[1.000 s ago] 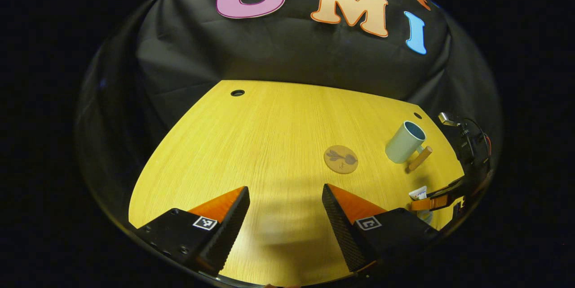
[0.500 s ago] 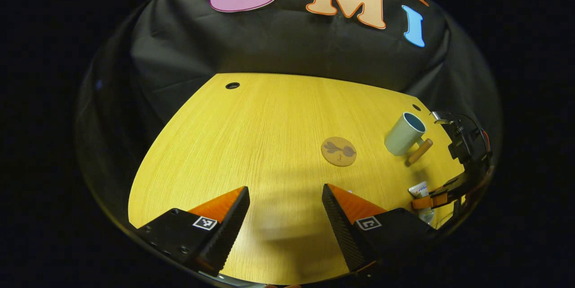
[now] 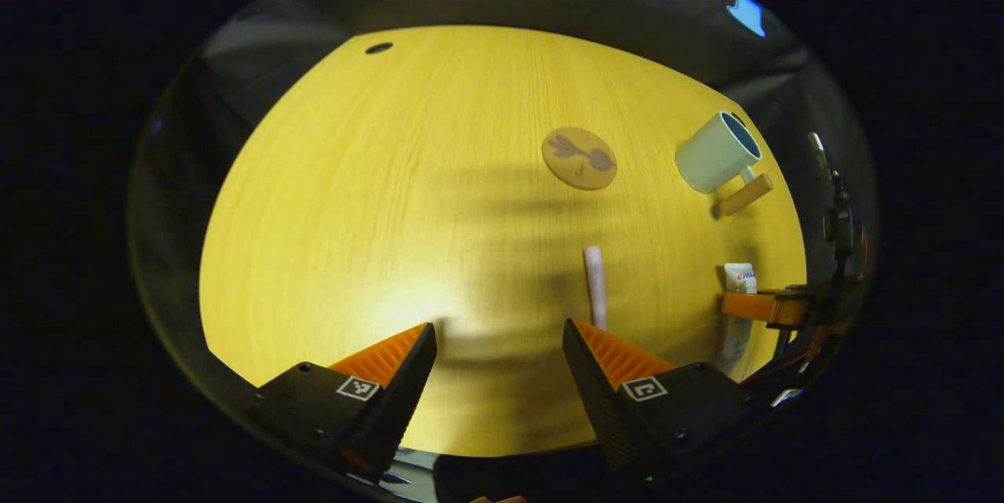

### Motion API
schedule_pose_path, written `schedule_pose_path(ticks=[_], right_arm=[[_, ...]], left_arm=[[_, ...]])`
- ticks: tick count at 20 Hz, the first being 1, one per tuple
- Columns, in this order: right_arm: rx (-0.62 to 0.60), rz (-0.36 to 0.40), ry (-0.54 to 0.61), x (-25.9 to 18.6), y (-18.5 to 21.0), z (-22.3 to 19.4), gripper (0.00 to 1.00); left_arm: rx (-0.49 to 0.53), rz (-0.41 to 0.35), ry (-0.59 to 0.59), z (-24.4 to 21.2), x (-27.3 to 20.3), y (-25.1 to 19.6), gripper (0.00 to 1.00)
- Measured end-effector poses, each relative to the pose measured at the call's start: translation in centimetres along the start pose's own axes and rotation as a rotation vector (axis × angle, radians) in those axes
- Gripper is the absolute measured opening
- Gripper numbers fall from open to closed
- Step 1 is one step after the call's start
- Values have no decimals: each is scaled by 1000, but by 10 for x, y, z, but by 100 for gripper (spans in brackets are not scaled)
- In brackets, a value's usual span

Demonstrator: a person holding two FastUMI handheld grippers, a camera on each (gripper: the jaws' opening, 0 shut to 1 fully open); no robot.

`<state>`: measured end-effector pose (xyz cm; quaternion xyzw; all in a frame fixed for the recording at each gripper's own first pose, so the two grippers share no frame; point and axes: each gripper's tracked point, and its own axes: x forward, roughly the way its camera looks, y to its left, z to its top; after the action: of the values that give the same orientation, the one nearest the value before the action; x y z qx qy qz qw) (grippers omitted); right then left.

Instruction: Put the toothbrush and toothpaste on the desktop into the cup, then pick up the cup and place it on the coaster on the desktop.

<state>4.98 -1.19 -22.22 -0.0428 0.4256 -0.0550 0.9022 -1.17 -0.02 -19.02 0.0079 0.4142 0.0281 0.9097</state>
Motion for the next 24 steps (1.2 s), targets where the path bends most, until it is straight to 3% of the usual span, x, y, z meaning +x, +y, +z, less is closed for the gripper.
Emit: schedule_pose_path(ticks=[8, 14, 19, 24], right_arm=[[93, 31, -84, 5, 4, 4, 18], [135, 43, -105, 7, 3, 10, 20], [147, 44, -122, 2, -5, 19, 21], [174, 62, -134, -6, -13, 28, 21]], left_arm=[[57, 35, 59, 9, 21, -39, 94], [89, 74, 121, 13, 40, -52, 85], [104, 99, 163, 11, 47, -51, 63], [96, 109, 179, 10, 51, -52, 60]])
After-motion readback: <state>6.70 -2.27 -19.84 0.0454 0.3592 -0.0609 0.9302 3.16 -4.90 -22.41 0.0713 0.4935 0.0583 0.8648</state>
